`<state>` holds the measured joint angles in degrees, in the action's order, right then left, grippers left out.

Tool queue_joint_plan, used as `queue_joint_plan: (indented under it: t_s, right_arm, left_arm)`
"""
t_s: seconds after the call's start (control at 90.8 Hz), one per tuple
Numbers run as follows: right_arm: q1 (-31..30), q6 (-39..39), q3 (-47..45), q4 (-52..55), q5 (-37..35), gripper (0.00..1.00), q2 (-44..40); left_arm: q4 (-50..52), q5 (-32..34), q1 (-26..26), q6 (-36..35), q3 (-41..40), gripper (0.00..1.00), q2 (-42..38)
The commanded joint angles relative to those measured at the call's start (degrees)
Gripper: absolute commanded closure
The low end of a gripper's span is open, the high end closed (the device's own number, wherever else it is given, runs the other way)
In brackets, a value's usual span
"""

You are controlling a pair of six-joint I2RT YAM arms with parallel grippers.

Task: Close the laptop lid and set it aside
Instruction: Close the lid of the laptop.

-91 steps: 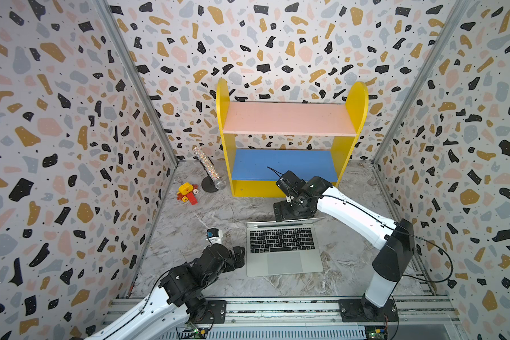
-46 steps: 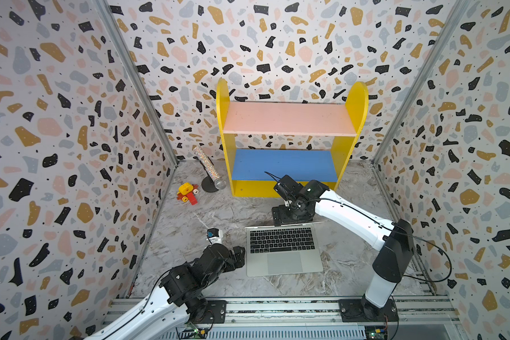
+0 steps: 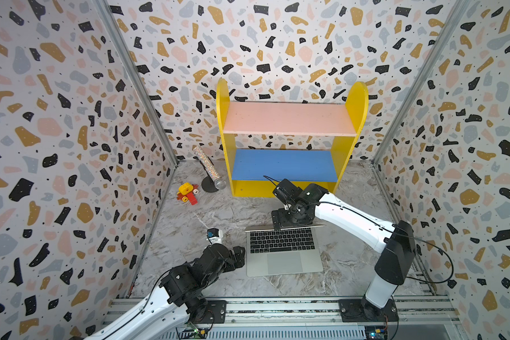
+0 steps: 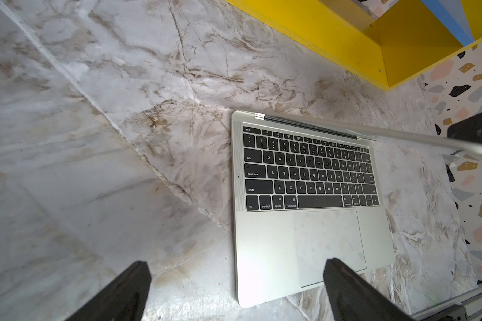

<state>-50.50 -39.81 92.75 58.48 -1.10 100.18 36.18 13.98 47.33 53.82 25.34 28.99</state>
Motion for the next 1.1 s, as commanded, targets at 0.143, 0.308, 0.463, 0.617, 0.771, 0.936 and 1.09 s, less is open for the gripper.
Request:
queue_joint_plan:
  t_s: [0.143,0.308,0.463,0.617,0.771,0.936,1.09]
  right_arm:
    - [-1.6,-0.2,-2.2,3.0,1.0,0.0,-3.0]
    - [-1.8,-0.4,-3.6,2.2,1.3,0.0,-3.6]
    - [-2.0,-0.8,-5.0,1.5,1.5,0.0,-4.1]
    - [-2.3,-1.0,-5.9,1.1,1.8,0.0,-4.4]
    - [-2.5,-1.3,-6.5,0.7,1.8,0.0,-4.6]
    - [-3.0,-1.6,-7.2,0.5,1.8,0.0,-4.6]
    - [-3.6,-2.0,-8.1,0.1,1.7,0.0,-4.6]
  left_arm:
    - [-0.2,0.6,0.2,-0.2,1.3,0.0,-1.0]
    - [0.0,0.6,0.2,0.0,1.0,0.0,-1.3]
    - [0.2,0.7,0.2,0.0,1.1,0.0,-1.5]
    - [0.1,0.7,0.2,0.1,1.0,0.0,-1.5]
    - [0.4,0.8,0.2,0.1,0.9,0.0,-1.6]
    - [0.3,0.8,0.2,0.1,0.9,0.0,-1.7]
    - [0.5,0.9,0.2,0.2,0.9,0.0,-2.0]
